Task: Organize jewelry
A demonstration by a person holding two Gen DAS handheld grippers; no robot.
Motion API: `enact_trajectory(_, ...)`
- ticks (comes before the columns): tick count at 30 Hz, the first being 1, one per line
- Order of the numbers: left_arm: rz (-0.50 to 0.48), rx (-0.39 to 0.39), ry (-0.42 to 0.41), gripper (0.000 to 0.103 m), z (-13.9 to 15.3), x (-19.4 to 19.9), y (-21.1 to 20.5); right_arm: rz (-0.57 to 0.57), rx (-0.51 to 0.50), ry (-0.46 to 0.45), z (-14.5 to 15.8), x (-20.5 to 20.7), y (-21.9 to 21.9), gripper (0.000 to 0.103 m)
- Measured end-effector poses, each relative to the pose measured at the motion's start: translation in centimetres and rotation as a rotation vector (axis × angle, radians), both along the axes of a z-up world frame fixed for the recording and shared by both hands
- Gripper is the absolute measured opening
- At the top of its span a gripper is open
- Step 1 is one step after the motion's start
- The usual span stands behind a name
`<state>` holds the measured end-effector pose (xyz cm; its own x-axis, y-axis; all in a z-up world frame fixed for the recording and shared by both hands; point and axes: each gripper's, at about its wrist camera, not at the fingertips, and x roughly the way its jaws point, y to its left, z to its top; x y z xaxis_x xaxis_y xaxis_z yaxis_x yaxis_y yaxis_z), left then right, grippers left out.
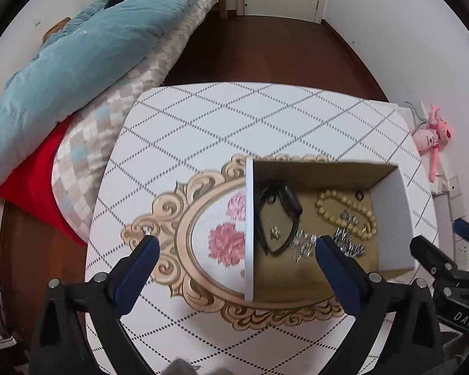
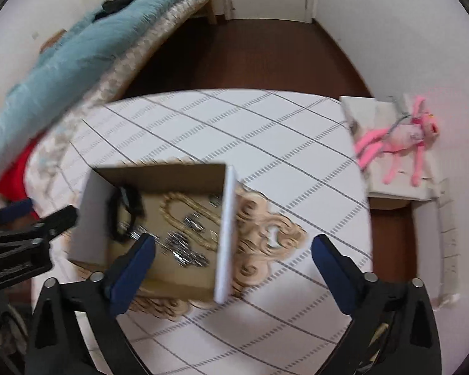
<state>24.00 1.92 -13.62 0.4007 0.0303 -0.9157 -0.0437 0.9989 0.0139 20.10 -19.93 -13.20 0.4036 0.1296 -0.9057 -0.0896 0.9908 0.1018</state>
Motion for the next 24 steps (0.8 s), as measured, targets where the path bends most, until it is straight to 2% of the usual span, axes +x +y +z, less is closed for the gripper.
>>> enact_trajectory(6,0.004,0.010,0.008,0.103,-1.3,-1.6,-0.5,0.003,-0.052,-0.007,-0.8,-1.6,0.4,0.103)
enact_trajectory(12,0.017,0.008,-0.007,0.103,-0.8,-2.5,-0.5,-0.018,-0.040,-0.001,-0.9,-2.5,0.0,0.103)
enact_trajectory(19,0.012,-0.003,-0.053,0.103,2.3,-4.4,-0.8,-0.037,-0.025,-0.033,1.1,-4.1,-0.4,0.103)
enact_trajectory(24,0.003,-0.012,-0.105,0.103,5.5,-6.8,-1.0,-0.060,-0.017,-0.087,4.2,-6.2,-1.0,0.103)
